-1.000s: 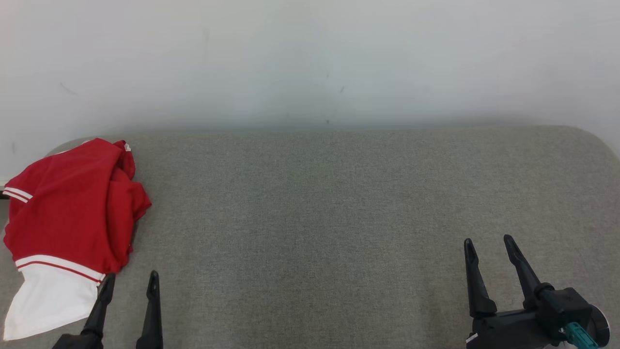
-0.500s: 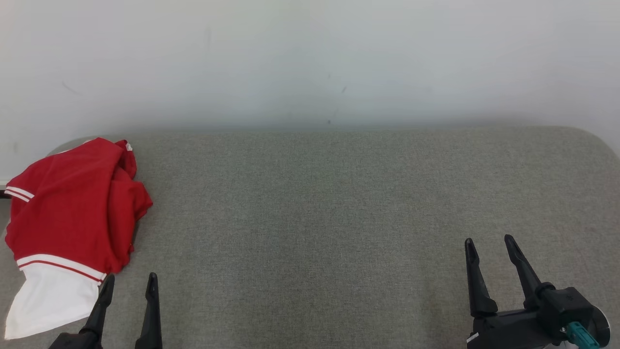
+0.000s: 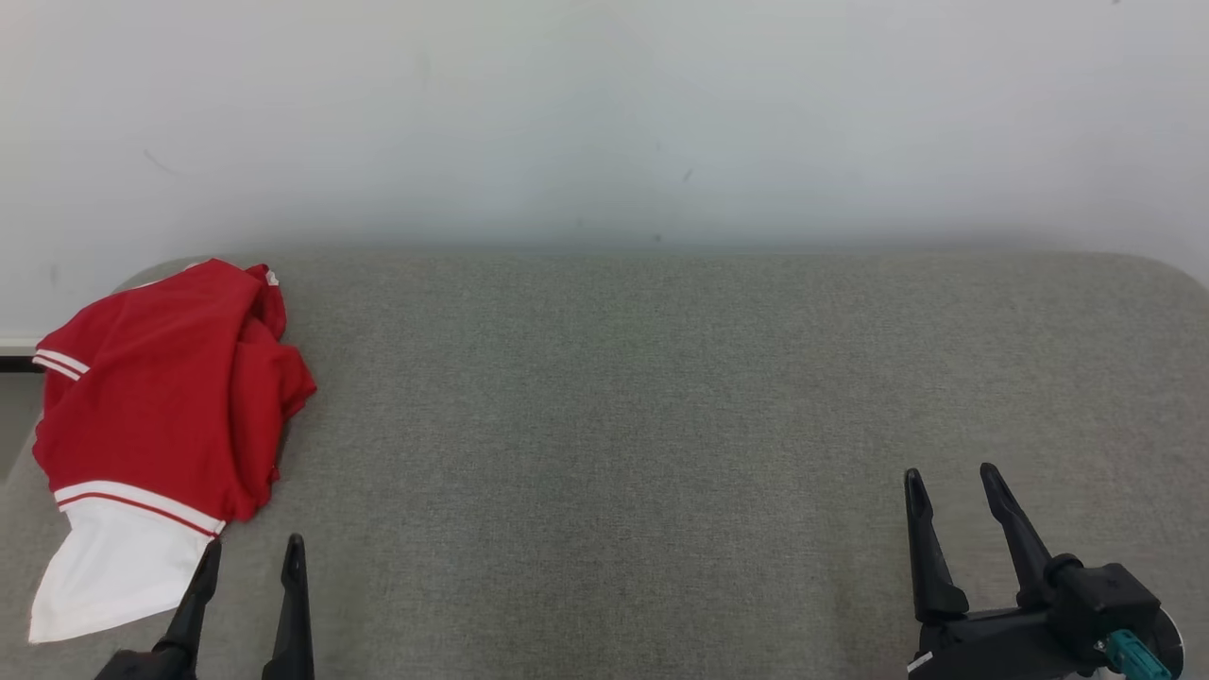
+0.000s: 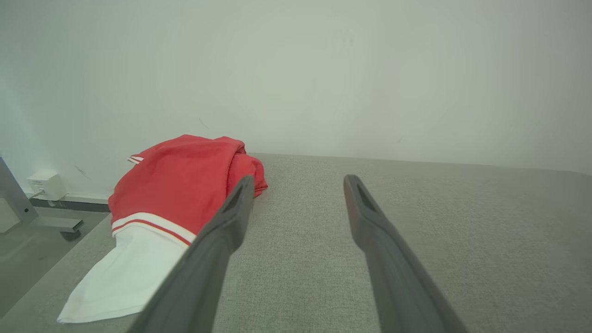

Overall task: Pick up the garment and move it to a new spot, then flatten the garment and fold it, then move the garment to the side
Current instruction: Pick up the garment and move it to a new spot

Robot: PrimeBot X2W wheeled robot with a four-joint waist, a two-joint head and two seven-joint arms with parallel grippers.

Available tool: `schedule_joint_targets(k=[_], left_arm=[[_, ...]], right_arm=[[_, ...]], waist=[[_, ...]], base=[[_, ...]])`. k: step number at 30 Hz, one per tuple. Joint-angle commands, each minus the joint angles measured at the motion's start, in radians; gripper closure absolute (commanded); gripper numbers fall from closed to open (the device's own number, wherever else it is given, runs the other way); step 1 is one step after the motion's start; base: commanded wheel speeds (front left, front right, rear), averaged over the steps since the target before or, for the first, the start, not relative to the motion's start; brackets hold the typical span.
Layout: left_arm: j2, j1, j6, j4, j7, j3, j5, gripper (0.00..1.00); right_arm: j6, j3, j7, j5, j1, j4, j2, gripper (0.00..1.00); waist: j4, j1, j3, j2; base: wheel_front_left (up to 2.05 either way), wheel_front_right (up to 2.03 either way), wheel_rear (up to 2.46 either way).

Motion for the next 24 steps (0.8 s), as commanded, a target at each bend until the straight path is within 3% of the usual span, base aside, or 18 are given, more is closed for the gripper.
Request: schedule_joint_targets(k=[1, 9, 24], left_arm=[[0.003, 0.009, 0.006, 0.002, -0.001, 0.001, -0.004, 0.00], [0.010, 0.006, 0.014, 0.013, 0.001, 0.002, -0.006, 0.00], [0.012, 0.024, 0.034, 0.026, -0.006, 0.008, -0.019, 0.00]], right_arm=[[0.003, 0.002, 0.001, 0.003, 0.010, 0.001, -0.002, 0.00], [0.003, 0.004, 0.003, 0.034, 0.018, 0.016, -0.002, 0.00], [0.003, 0.018, 0.007, 0.052, 0.023, 0.036, -0.002, 0.00]], waist=[[0.013, -0.0001, 0.001, 0.0000], [0.105, -0.0001, -0.005, 0.0000], [0.352, -0.0001, 0.010, 0.0000]], base=[[0.00, 0.00, 0.00], [0.00, 0.00, 0.00], [0.00, 0.00, 0.00]])
